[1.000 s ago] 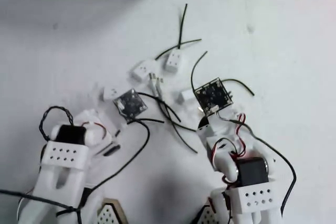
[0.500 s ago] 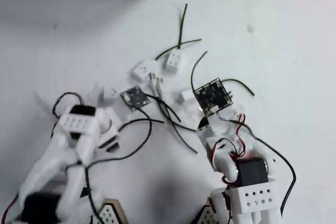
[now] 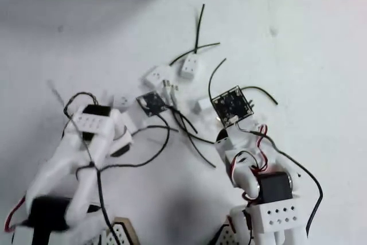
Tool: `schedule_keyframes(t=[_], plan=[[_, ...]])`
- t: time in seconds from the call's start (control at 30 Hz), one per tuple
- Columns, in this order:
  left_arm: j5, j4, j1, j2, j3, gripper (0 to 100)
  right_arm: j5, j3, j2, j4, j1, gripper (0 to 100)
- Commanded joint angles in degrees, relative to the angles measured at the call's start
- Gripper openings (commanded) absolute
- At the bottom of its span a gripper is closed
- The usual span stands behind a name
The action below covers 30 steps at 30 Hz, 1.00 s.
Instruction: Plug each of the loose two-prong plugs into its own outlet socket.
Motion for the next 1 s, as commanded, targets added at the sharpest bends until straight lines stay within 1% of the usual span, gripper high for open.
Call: schedule_keyframes(t=[0.0, 0.2, 0.37, 0.67, 0.87, 0.97], plan=[[0.00, 4.22, 5.85, -11.56, -2.20, 2, -0.09, -0.35, -0.84, -1.10, 0.13, 1.8], [0.26, 4.48, 12.88, -20.79, -2.20, 2, -0.09, -0.35, -0.92, -1.10, 0.13, 1.8], [4.57, 4.31, 15.96, -24.48, -2.20, 2, -0.09, -0.35, -0.92, -1.10, 0.22, 1.8], [5.63, 4.40, 16.40, -32.40, -4.40, 2, -0.09, -0.35, -1.01, -1.10, 0.40, 1.8], [13.10, 4.31, 16.48, -38.55, -5.54, 2, -0.09, -0.35, -1.19, -1.10, 0.40, 1.8], [15.65, 4.92, 15.52, -39.78, -5.36, 8, -0.09, -0.35, -1.19, -1.10, 0.40, 1.8]])
